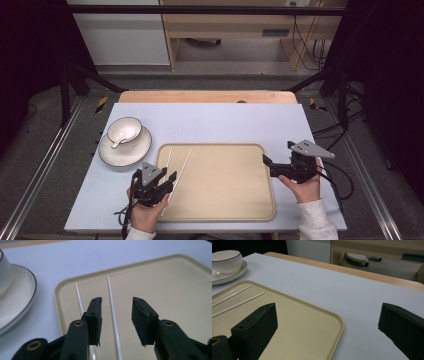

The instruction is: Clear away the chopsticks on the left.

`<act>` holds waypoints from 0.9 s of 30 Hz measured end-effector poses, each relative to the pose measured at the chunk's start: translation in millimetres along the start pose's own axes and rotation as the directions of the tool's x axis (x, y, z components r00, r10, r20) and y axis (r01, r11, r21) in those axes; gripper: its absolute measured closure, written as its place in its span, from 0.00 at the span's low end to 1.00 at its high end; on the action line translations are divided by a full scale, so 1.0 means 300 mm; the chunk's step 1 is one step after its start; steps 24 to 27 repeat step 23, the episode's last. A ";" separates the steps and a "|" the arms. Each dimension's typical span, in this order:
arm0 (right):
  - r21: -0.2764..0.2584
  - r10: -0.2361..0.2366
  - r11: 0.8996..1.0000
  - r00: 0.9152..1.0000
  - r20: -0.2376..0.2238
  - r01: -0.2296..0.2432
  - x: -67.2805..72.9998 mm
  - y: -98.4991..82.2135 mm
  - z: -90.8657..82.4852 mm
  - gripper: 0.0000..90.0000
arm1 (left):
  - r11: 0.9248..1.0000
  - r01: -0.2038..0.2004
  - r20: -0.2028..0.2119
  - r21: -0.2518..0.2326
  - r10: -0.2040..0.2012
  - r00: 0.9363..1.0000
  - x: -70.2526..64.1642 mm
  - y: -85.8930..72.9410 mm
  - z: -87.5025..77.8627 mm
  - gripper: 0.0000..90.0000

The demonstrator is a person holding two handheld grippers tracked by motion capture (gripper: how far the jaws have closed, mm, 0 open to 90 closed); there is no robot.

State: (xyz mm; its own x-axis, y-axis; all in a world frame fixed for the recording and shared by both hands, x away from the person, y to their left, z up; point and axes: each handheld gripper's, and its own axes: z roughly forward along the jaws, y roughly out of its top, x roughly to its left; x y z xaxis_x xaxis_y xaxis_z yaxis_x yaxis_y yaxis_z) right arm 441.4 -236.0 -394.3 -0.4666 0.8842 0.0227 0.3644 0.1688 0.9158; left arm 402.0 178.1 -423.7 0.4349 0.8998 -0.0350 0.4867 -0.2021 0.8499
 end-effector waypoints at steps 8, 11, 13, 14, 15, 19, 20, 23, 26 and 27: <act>-0.015 0.001 1.000 1.000 0.005 -0.001 -0.010 0.004 -0.013 0.03 | 0.998 -0.045 0.031 -0.049 0.047 0.998 0.118 0.037 -0.076 0.46; -0.016 0.006 1.000 1.000 0.007 -0.005 -0.012 0.005 -0.015 0.03 | 0.997 -0.027 0.041 -0.067 0.030 0.999 0.165 0.026 -0.101 0.40; -0.013 0.003 1.000 1.000 0.010 -0.002 -0.013 0.004 -0.014 0.03 | 0.997 -0.011 0.049 -0.076 0.015 0.999 0.194 0.011 -0.111 0.38; -0.010 0.001 1.000 1.000 0.012 -0.001 -0.014 0.004 -0.014 0.03 | 0.997 -0.003 0.050 -0.078 0.007 0.999 0.206 0.002 -0.114 0.37; -0.008 0.002 1.000 1.000 0.012 -0.002 -0.013 0.003 -0.013 0.03 | 0.997 0.005 0.053 -0.081 -0.001 0.999 0.218 -0.008 -0.114 0.36; 0.002 0.014 1.000 1.000 0.013 -0.014 -0.021 -0.005 -0.008 0.03 | 0.998 0.020 0.048 -0.066 -0.017 0.999 0.249 -0.036 -0.104 0.32; 0.003 0.015 1.000 1.000 0.013 -0.015 -0.023 -0.007 -0.008 0.03 | 0.998 0.018 0.049 -0.065 -0.014 0.999 0.255 -0.043 -0.102 0.32; 0.005 0.017 1.000 1.000 0.019 -0.017 -0.028 -0.009 -0.007 0.03 | 0.999 0.016 0.038 -0.046 -0.014 0.999 0.274 -0.057 -0.095 0.30; 0.005 0.017 1.000 1.000 0.019 -0.017 -0.028 -0.009 -0.007 0.03 | 0.999 0.016 0.038 -0.046 -0.014 0.999 0.274 -0.057 -0.095 0.30; 0.005 0.017 1.000 1.000 0.019 -0.017 -0.028 -0.009 -0.007 0.03 | 0.999 0.016 0.038 -0.046 -0.014 0.999 0.274 -0.057 -0.095 0.30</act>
